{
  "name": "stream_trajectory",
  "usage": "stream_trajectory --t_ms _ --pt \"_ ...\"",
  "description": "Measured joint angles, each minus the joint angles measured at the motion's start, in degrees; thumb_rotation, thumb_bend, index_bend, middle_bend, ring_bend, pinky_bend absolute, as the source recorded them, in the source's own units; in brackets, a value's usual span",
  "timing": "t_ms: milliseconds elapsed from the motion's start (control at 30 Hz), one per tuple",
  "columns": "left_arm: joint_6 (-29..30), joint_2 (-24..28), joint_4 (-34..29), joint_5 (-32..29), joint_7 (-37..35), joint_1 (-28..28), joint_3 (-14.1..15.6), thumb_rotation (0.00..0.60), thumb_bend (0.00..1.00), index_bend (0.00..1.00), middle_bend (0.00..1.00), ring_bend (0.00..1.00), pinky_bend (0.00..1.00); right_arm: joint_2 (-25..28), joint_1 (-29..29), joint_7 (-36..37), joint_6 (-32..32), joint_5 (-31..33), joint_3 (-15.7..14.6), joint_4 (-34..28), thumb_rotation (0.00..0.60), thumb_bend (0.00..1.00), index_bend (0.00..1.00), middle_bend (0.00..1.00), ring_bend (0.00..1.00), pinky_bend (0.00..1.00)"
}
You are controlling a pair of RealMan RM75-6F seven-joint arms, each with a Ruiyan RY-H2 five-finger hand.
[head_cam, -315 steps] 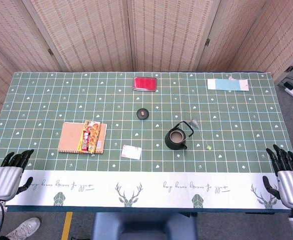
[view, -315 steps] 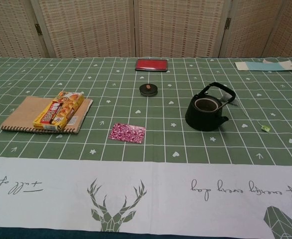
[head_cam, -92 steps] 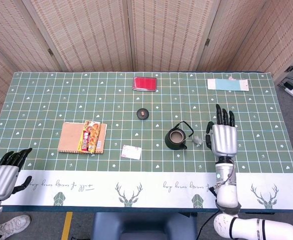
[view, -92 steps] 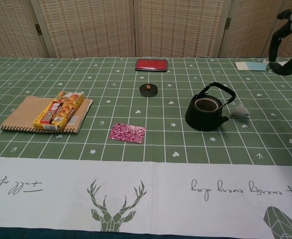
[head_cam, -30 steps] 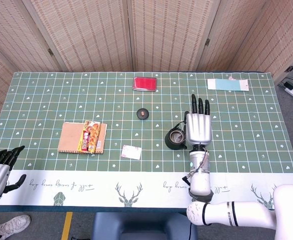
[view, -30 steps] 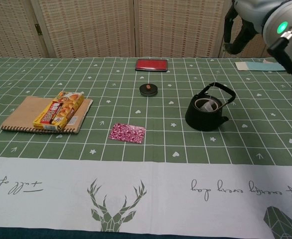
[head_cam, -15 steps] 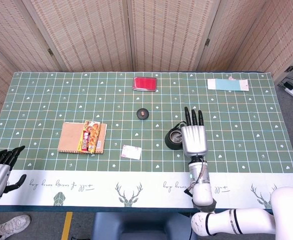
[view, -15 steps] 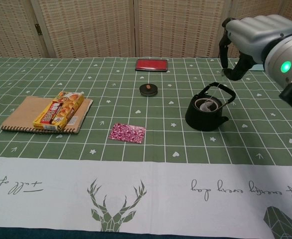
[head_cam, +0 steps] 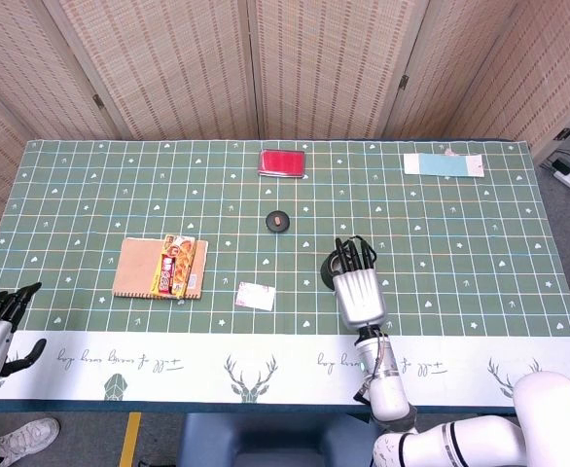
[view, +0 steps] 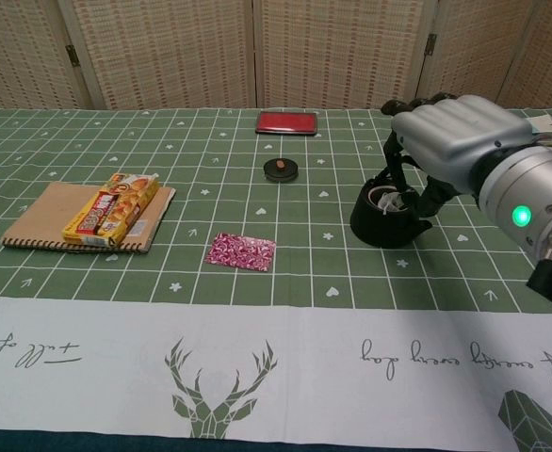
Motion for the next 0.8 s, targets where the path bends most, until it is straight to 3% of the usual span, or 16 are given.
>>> stream_trajectory --t_ms 333,433,500,600,667,800 --pt "0.4 0.7 -0.4 -0.2 -1.4 0.3 -0.1 0.600 0.35 0.08 0.10 0.14 0.12 -2.0 0.4 -0.2 -4.7 2.3 1.1 2.9 0.600 0.44 0.57 0.04 0.00 0.00" --pt "0.9 1.0 -0.5 0.0 -2.0 0.6 -0.1 0.600 0.35 0.08 0.12 0.15 0.12 -1.7 0.4 -0.6 -5.5 3.5 1.3 2.6 0.600 0.44 0.43 0.02 0.00 0.00" --pt "1.0 1.1 -0.5 0.1 -2.2 0.7 -0.1 0.600 0.35 0.09 0.13 0.15 0.12 -0.8 0.4 -1.1 -6.4 5.3 1.6 1.4 0.600 0.44 0.24 0.00 0.00 0.00" --pt "1.0 1.1 -0.5 0.0 -2.5 0.7 -0.2 0.600 0.35 0.09 0.14 0.16 0.12 1.1 0.5 -1.8 -7.8 8.1 2.0 -1.2 0.600 0.44 0.05 0.00 0.00 0.00" --pt "1.2 1.2 -0.6 0.1 -2.6 0.7 -0.2 0.600 0.35 0.09 0.14 0.16 0.12 2.8 0.7 -2.5 -9.0 10.6 2.3 -3.5 0.600 0.44 0.00 0.00 0.00 0.00" --pt "1.6 1.2 -0.5 0.3 -2.8 0.9 -0.3 0.600 0.35 0.09 0.14 0.16 0.12 6.4 1.4 -3.7 -11.6 16.1 2.7 -7.5 0.600 0.44 0.00 0.00 0.00 0.00"
